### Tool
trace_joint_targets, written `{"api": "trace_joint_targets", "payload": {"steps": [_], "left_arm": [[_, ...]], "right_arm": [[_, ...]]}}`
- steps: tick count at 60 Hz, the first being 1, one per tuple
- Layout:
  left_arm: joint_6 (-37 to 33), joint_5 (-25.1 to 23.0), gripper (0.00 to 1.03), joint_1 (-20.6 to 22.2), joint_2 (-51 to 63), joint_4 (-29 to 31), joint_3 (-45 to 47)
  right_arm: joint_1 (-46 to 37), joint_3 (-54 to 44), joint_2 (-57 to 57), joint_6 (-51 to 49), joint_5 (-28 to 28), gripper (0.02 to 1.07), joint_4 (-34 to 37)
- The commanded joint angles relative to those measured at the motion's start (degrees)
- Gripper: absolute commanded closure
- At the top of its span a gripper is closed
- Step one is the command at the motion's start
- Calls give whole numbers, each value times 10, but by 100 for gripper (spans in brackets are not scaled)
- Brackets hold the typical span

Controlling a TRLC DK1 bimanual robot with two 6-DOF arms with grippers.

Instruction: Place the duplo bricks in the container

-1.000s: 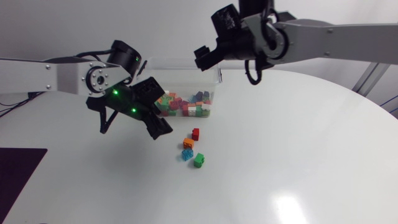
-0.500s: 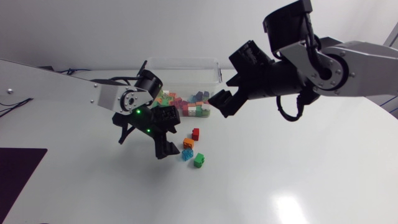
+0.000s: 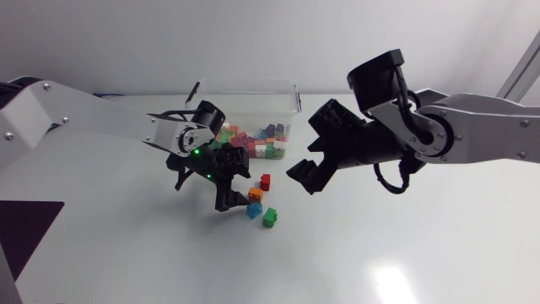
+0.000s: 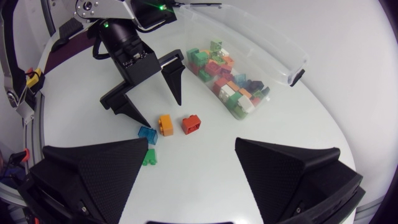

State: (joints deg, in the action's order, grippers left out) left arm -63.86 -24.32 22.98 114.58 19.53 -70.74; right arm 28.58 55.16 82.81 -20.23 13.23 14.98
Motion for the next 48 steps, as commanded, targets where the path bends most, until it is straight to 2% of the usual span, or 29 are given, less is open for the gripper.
{"api": "trace_joint_targets", "payload": {"steps": [1,6,11,18,19,30,40,48], "left_arm": [[-37,-19,15,0,22,2,-15],[-39,-28,18,0,25,2,-19],[-39,-31,29,0,29,2,-26],[-38,-40,65,1,39,9,-38],[-38,-42,66,2,41,9,-39],[-50,-43,67,11,64,40,-55],[-81,-43,70,16,88,139,-93],[-88,-43,71,15,91,148,-92]], "right_arm": [[8,-15,18,-15,5,6,-7],[11,-16,32,-16,4,6,-7],[14,-16,40,-18,5,6,-7],[18,-15,50,-19,5,6,-8],[19,-15,52,-19,4,6,-9],[24,-9,79,-20,4,7,-15],[24,5,107,-32,4,7,-20],[23,16,138,-53,7,7,-29]]}}
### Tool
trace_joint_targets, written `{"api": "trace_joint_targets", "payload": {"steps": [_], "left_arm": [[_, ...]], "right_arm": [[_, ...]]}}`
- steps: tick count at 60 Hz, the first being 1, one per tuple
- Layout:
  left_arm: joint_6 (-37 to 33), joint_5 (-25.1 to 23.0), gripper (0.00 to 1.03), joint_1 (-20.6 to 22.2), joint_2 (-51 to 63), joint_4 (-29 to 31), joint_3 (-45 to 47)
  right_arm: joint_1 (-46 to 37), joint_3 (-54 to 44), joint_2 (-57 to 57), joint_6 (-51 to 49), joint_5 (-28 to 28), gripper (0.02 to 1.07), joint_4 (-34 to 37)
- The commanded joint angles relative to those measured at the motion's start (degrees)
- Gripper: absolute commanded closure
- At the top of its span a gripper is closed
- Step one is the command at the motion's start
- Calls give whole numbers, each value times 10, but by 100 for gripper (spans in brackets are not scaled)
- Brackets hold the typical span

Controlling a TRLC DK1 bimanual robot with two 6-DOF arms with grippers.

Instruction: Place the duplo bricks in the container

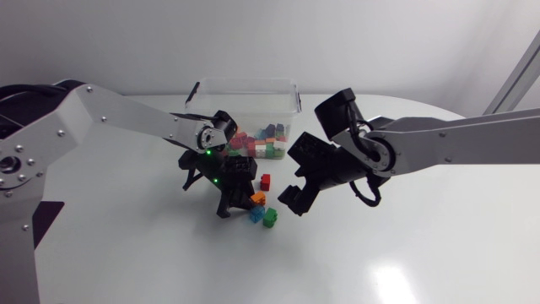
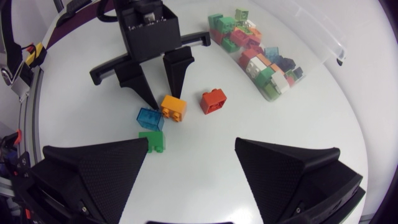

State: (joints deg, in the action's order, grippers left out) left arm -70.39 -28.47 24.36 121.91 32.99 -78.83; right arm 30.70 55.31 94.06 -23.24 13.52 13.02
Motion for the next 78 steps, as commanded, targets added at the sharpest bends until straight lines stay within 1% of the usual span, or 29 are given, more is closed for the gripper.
{"api": "trace_joint_targets", "payload": {"steps": [1,7,15,21,24,27,29,30,31,32,35,38,40,44,47,53,57,62,67,71,74,76,77,78], "left_arm": [[-23,-2,71,1,18,14,-12],[-19,-2,71,-3,18,17,-12],[-19,-2,71,-17,16,61,-32],[4,-3,70,-20,17,78,-43],[36,-3,69,-15,16,85,-46],[51,-2,57,-13,11,83,-41],[64,-1,44,-11,11,81,-41],[68,-1,41,-10,11,80,-41],[75,0,34,-9,11,79,-41],[79,1,32,-8,10,79,-41],[91,2,31,-5,9,78,-40],[115,7,18,3,3,70,-32],[128,15,14,8,-6,57,-22],[154,30,12,19,-24,29,0],[176,39,6,24,-31,15,6],[219,55,6,34,-41,-22,17],[246,68,6,39,-46,-31,17],[290,99,8,53,-48,-50,23],[316,128,13,64,-41,-50,25],[340,143,23,71,-38,-50,25],[356,146,31,74,-37,-50,25],[365,155,39,78,-37,-50,27],[366,156,41,79,-37,-50,27],[375,160,49,81,-37,-50,26]], "right_arm": [[1,16,28,-26,5,7,-9],[0,28,48,-35,5,7,-13],[0,45,66,-36,5,7,-12],[0,43,67,-35,5,7,-11],[0,41,67,-35,5,7,-12],[0,38,66,-35,5,7,-12],[0,37,65,-35,5,7,-12],[0,36,65,-35,5,7,-11],[0,35,64,-35,5,7,-11],[0,35,63,-35,5,7,-11],[-1,31,60,-34,5,7,-11],[-1,27,54,-33,5,7,-11],[-1,23,50,-33,5,7,-11],[-2,16,44,-33,5,7,-11],[-2,12,39,-33,5,7,-11],[-3,7,32,-32,5,7,-11],[-4,1,26,-30,5,7,-10],[-4,-5,19,-30,4,7,-10],[-4,-12,11,-30,4,7,-10],[-4,-16,5,-29,4,7,-10],[-4,-19,1,-29,4,7,-10],[-4,-20,-1,-29,4,7,-10],[-4,-21,-2,-29,4,7,-10],[-4,-21,-3,-29,4,7,-10]]}}
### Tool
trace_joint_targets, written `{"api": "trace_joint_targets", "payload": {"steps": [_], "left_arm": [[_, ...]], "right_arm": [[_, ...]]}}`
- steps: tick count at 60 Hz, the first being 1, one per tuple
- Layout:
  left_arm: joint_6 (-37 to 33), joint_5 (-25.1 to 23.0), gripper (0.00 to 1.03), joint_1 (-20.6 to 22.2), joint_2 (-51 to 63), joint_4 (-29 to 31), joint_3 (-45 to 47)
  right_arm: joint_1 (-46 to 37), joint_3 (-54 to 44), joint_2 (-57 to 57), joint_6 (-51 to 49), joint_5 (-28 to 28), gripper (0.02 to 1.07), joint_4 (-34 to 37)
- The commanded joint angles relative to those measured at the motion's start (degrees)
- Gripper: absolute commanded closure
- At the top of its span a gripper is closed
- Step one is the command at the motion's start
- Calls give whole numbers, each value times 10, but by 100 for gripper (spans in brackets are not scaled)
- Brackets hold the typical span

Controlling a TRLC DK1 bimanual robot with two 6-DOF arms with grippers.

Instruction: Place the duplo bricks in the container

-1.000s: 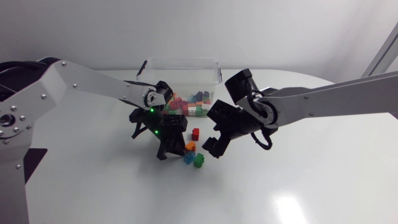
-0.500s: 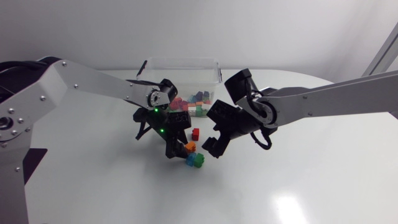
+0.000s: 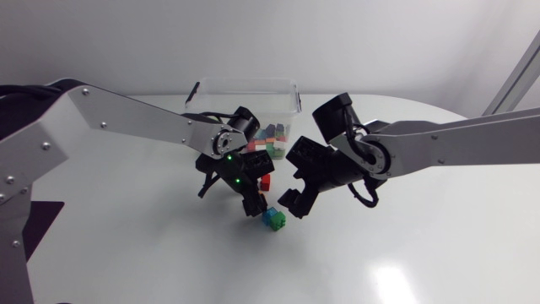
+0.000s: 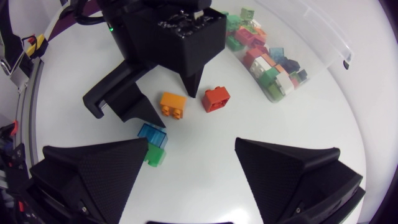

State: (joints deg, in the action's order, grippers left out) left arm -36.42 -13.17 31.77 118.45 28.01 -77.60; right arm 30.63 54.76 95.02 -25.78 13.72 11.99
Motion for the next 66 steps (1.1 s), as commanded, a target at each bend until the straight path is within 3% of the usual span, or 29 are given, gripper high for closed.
{"api": "trace_joint_targets", "payload": {"steps": [1,2,3,6,21,35,51,66], "left_arm": [[40,9,59,8,0,0,13],[42,9,62,8,0,0,12],[50,10,71,8,3,0,10],[54,17,74,7,7,0,7],[44,20,77,-12,-24,14,27],[22,11,78,-33,-124,22,83],[14,-30,77,-73,-243,28,139],[13,-35,77,-108,-310,24,159]], "right_arm": [[-3,-18,-14,-4,2,7,1],[-3,-18,-15,-4,2,7,1],[-3,-19,-16,-3,1,7,1],[-2,-21,-19,-1,1,7,2],[-3,-24,-26,-1,0,7,2],[14,-21,-25,-10,0,7,17],[67,-12,-21,-134,-3,6,46],[82,66,8,-295,-50,7,155]]}}
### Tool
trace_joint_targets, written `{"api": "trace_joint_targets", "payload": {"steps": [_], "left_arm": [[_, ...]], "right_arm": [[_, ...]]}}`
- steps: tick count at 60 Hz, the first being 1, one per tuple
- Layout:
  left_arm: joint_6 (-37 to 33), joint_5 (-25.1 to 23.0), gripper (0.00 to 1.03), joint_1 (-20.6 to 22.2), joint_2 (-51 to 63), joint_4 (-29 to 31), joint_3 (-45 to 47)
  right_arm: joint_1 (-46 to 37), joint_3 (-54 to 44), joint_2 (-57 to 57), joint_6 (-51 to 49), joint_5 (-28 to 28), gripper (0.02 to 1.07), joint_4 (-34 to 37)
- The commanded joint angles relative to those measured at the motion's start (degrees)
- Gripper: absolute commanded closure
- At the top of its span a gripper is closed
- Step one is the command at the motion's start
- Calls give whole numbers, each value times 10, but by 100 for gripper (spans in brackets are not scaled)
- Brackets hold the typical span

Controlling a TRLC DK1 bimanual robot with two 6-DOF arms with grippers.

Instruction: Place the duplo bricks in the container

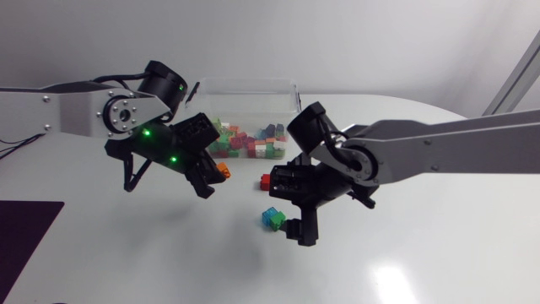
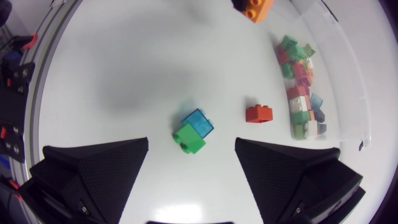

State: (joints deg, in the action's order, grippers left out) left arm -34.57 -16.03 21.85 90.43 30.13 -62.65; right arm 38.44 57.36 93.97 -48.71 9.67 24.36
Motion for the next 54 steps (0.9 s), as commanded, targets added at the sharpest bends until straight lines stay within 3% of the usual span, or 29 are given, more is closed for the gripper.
{"api": "trace_joint_targets", "payload": {"steps": [1,9,16,54], "left_arm": [[-4,-7,77,-11,-34,2,10],[26,-7,77,-30,-69,-21,-5],[53,-7,77,-51,-82,-38,-26],[143,-7,77,-104,43,-155,-143]], "right_arm": [[4,47,19,-75,-10,7,42],[1,123,55,-138,-5,7,140],[9,151,89,-186,-3,10,179],[3,271,265,-309,-11,16,232]]}}
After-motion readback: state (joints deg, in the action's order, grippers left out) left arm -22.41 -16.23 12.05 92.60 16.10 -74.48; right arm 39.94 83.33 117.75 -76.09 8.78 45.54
